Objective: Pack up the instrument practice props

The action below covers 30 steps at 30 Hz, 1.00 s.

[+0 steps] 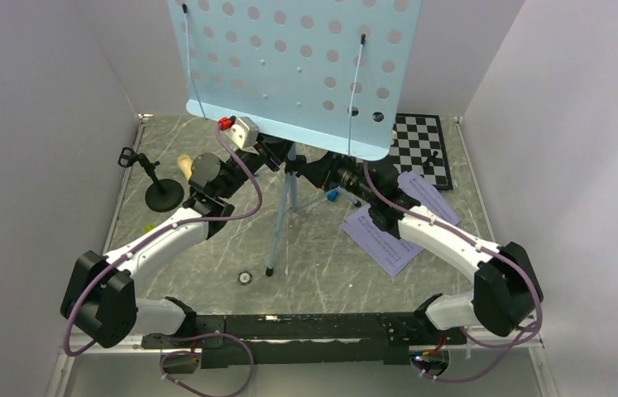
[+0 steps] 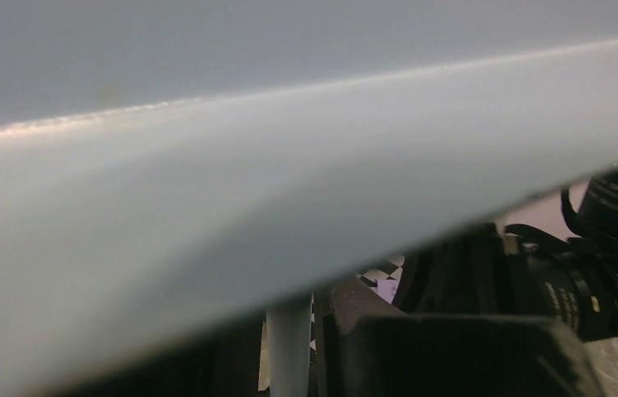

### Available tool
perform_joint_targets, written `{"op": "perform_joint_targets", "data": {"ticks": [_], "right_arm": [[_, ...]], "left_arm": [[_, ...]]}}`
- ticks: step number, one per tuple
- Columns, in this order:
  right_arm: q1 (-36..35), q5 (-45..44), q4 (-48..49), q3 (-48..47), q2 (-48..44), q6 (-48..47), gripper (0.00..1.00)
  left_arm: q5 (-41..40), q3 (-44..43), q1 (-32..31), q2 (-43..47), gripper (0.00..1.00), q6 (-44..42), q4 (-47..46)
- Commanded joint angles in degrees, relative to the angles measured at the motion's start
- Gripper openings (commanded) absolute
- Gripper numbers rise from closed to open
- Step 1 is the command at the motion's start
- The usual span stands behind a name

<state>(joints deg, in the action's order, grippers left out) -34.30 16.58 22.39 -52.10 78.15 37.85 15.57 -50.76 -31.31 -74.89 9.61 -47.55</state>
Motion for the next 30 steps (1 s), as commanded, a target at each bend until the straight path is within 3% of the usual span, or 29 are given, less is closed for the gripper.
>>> {"op": "perform_joint_targets", "data": {"ticks": [1, 6, 10, 16, 23, 30], "right_arm": [[-1.28, -18.73, 3.75, 5.97, -4.12, -29.49, 0.0], [-3.14, -22.48, 11.14, 11.1, -4.42, -38.99, 0.0], [-3.7, -22.62, 12.38, 11.27, -3.44, -41.47, 0.0], [-6.63, -29.48, 14.9, 12.12, -2.06, -51.69, 0.0], [-7.17, -29.58, 17.37, 14.76, -4.67, -51.92, 0.0], [-10.18, -35.71, 23.7, 17.6, -3.1, -65.94, 0.0]], "left_arm": [[-1.78, 2.25, 0.29, -2.73, 0.0, -0.3, 7.48], [-1.74, 2.33, 0.25, -3.24, 0.0, -0.03, 7.39], [-1.91, 2.42, 0.14, -3.33, 0.0, -0.19, 7.39], [-1.94, 2.58, 0.0, -3.42, 0.0, -0.37, 7.51], [-2.16, 2.99, 0.04, -3.46, 0.0, -0.12, 6.94], [-1.91, 3.38, -0.03, -3.46, 0.0, 0.75, 6.33]]}}
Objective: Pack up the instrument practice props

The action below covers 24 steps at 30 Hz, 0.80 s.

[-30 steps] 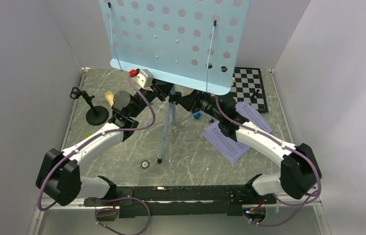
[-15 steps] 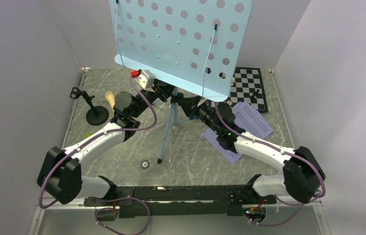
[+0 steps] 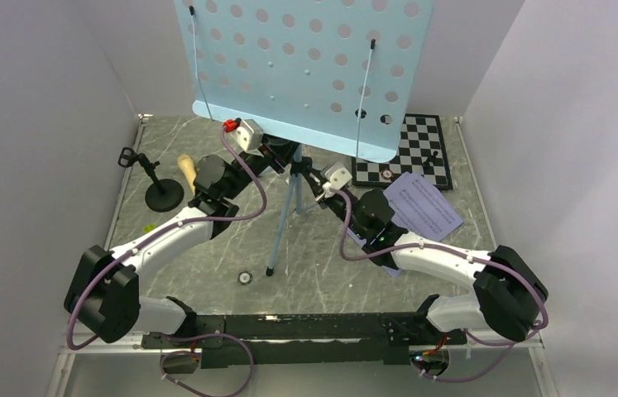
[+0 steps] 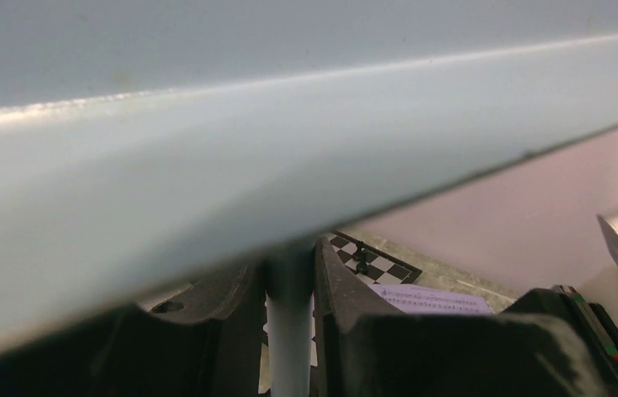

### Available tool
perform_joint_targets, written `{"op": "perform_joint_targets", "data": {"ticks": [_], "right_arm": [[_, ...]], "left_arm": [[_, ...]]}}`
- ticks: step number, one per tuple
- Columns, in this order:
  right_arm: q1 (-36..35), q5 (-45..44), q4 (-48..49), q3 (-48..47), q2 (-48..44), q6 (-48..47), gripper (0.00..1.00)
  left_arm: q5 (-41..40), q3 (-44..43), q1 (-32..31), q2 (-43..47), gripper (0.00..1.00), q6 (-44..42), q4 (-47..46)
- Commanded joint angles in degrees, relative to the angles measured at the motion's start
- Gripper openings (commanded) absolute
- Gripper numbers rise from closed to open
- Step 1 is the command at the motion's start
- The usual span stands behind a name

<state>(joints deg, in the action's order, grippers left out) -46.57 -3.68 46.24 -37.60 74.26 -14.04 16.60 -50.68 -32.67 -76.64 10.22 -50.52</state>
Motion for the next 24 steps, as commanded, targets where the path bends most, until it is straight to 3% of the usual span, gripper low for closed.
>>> {"op": "perform_joint_targets", "data": {"ticks": [1, 5, 10, 13, 15, 19, 24], "right_arm": [[1.65, -16.19, 0.66, 3.45, 0.89, -15.69, 0.0], [-2.63, -21.61, 6.23, 4.63, 3.11, -27.77, 0.0], [-4.55, -22.67, 5.14, 3.89, 1.59, -26.34, 0.01], [-5.35, -24.2, 1.71, 2.67, -0.69, -21.58, 0.41], [-6.51, -25.8, -0.18, 2.23, -2.64, -18.53, 0.56], [-9.03, -26.47, -6.49, 2.28, -7.88, -10.94, 0.74], [-10.38, -27.43, -14.75, 2.53, -14.05, 0.68, 0.79]], "left_arm": [[-2.97, 3.3, 1.36, -1.67, 0.0, 0.07, 9.48], [-3.43, 3.39, 1.39, -1.66, 0.0, -0.4, 9.83], [-4.28, 3.95, 1.32, -1.31, 0.0, -0.55, 9.73], [-4.89, 4.03, 1.31, -0.44, 0.0, -1.66, 10.46], [-5.16, 3.6, 1.29, -0.01, 0.0, -2.66, 11.99], [-7.27, 4.83, 1.14, 0.75, 0.0, -4.55, 13.62], [-9.78, 7.77, 1.06, 1.04, 0.0, -5.56, 14.03]]}}
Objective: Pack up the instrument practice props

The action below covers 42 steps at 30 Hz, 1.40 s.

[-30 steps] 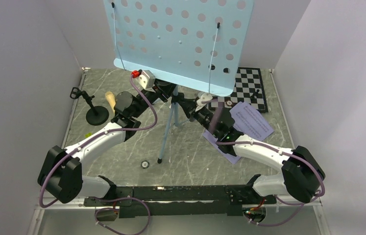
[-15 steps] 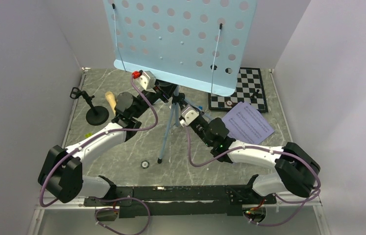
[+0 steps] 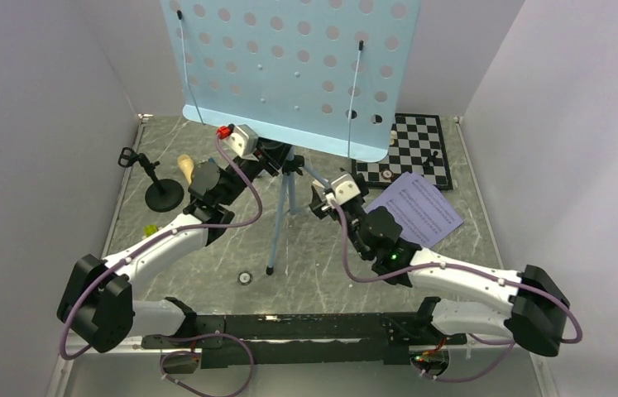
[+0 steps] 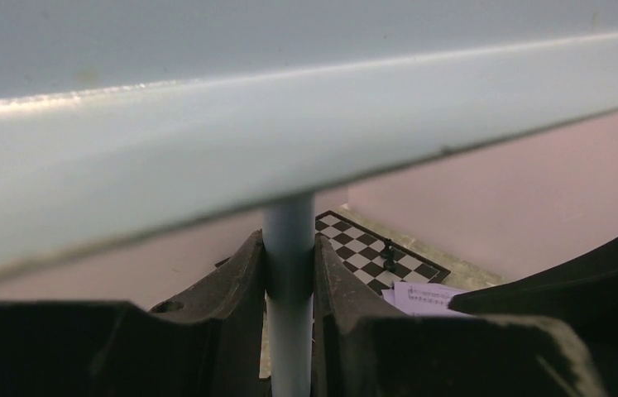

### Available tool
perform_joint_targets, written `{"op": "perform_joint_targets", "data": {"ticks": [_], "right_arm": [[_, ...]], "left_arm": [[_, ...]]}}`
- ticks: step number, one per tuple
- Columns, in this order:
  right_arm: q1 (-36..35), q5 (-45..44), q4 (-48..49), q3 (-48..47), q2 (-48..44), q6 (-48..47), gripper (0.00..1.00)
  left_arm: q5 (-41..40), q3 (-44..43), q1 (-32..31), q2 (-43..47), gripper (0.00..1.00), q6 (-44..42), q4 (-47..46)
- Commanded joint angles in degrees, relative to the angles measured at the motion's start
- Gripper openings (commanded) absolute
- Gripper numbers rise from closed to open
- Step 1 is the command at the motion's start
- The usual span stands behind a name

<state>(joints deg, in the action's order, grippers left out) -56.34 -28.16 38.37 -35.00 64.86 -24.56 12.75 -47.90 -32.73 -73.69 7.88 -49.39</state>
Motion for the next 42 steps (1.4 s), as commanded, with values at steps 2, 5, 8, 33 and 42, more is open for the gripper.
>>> {"op": "perform_joint_targets", "data": {"ticks": [2, 5, 8, 33, 42], "right_arm": [[-0.66, -2.44, -8.58, 0.39, -6.43, 15.23, 0.79], [-0.62, -1.38, -9.93, 1.18, -8.13, 18.76, 0.79], [-0.66, -1.44, -10.71, 1.27, -8.83, 20.33, 0.79], [-0.53, -1.88, -17.83, 1.92, -14.17, 27.23, 0.88], [14.04, 16.36, -21.28, 4.16, -17.5, 45.7, 1.0]], "left_arm": [[-6.39, 6.18, 1.01, -1.9, 0.0, -2.99, 12.38], [-5.51, 6.7, 0.96, -1.57, 0.0, -2.42, 11.77], [-3.62, 5.98, 0.91, -0.76, 0.0, -1.75, 11.64], [-2.86, 8.0, 0.79, 7.59, 0.56, 3.36, 13.17], [-4.24, 13.56, 0.79, 14.9, 0.72, 5.01, 16.03]]}}
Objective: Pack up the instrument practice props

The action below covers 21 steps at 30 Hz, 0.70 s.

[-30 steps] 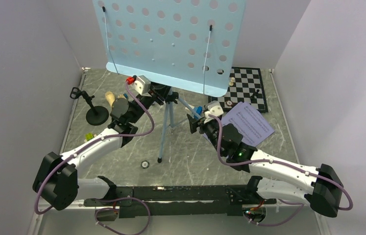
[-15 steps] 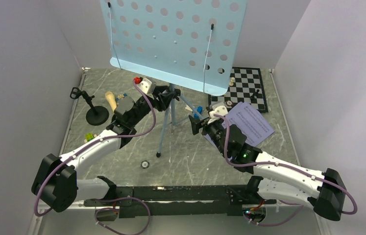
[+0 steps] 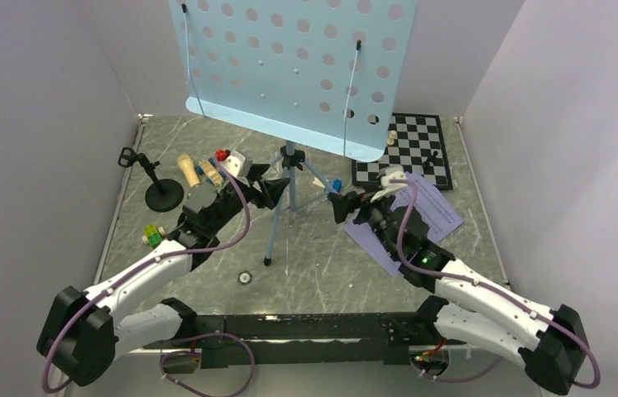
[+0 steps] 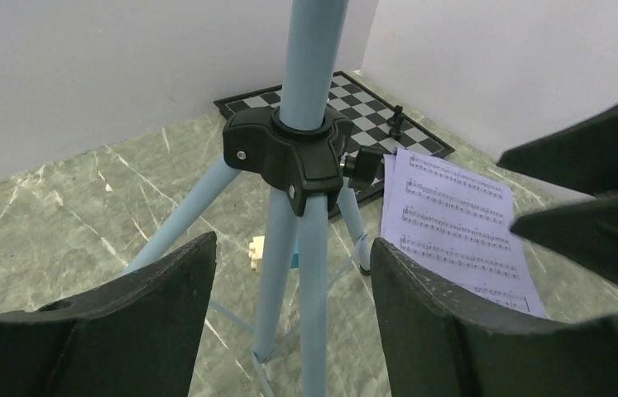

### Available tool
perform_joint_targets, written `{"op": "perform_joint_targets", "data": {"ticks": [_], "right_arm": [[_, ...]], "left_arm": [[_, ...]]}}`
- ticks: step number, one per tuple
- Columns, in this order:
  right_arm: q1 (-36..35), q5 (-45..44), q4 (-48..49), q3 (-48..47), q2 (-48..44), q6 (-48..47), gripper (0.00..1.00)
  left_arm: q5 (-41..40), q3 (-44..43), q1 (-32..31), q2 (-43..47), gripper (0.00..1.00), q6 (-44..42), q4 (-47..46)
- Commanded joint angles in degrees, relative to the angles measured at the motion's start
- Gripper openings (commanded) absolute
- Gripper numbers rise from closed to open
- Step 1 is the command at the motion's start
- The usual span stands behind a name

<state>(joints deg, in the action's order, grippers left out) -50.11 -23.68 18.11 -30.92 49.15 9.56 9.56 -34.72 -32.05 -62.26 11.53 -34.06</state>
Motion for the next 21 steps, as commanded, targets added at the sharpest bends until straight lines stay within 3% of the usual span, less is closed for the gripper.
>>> {"op": "perform_joint_targets", "data": {"ticks": [1, 4, 8, 14, 21], "right_arm": [[10.34, 15.37, -1.21, -0.02, -1.48, 13.67, 1.0], [20.4, 28.37, 0.65, -0.9, 0.95, 20.13, 1.0], [30.49, 44.01, 11.41, -1.66, 6.67, 28.49, 1.0], [34.36, 56.44, 34.55, -8.02, 21.36, 33.63, 0.97], [36.89, 64.77, 60.24, -14.3, 38.13, 40.67, 0.95]], "left_arm": [[-1.26, 0.76, 0.09, 4.36, 0.73, 1.6, 1.06], [-1.95, 2.12, 0.07, 6.95, 0.73, 2.55, 2.31], [-2.98, 5.08, 0.1, 10.92, 0.74, 3.98, 3.57], [-3.21, 7.65, 0.08, 15.7, 0.75, 5.59, 7.05], [-2.81, 10.93, 0.09, 21.01, 0.74, 7.59, 9.98]]}}
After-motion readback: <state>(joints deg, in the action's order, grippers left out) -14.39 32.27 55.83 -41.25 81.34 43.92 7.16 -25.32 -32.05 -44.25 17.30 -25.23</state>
